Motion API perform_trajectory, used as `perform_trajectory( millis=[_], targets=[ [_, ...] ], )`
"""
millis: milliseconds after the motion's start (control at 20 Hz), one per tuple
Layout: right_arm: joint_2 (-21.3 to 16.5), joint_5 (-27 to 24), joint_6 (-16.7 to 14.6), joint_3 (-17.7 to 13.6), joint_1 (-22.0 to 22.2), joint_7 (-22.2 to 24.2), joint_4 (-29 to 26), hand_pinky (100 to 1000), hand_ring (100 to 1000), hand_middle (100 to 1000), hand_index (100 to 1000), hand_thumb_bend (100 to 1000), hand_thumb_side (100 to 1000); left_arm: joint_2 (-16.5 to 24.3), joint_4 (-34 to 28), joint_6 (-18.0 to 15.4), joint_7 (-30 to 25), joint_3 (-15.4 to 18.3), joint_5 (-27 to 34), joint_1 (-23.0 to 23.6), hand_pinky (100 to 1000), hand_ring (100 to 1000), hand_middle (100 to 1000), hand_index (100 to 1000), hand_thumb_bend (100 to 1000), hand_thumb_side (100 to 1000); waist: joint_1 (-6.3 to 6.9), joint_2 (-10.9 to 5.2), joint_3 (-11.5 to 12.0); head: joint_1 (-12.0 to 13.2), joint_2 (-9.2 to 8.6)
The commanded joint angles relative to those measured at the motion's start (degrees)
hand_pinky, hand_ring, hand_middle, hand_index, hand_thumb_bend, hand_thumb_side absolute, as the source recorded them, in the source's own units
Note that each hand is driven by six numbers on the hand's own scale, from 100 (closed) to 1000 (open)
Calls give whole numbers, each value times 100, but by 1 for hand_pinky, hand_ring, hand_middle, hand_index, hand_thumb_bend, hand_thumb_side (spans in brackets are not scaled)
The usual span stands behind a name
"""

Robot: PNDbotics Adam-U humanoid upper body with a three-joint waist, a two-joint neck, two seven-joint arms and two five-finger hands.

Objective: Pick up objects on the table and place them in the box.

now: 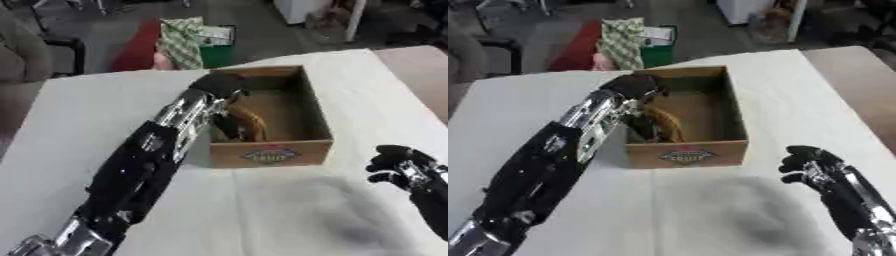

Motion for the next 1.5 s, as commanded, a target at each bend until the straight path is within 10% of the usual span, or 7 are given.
perform_trajectory(
  millis=[50,850,1500],
  targets=[
    [-71,-53,-2,-44,-54,0,-92,632,675,606,759,100,574,144,-295,19,265,5,45,-125,847,862,851,866,992,739,-39,-114,7,-11,-73],
    [-67,-51,-7,-65,-38,-9,-85,633,675,606,759,100,573,263,-703,50,555,-19,-1,-123,826,837,827,859,820,642,-60,-125,64,-45,-78],
    [-67,-23,-39,-237,21,-172,-100,633,674,606,759,100,571,1208,-2656,743,1747,1318,1241,1301,640,676,684,740,266,538,-87,-79,532,-411,-65]
  ],
)
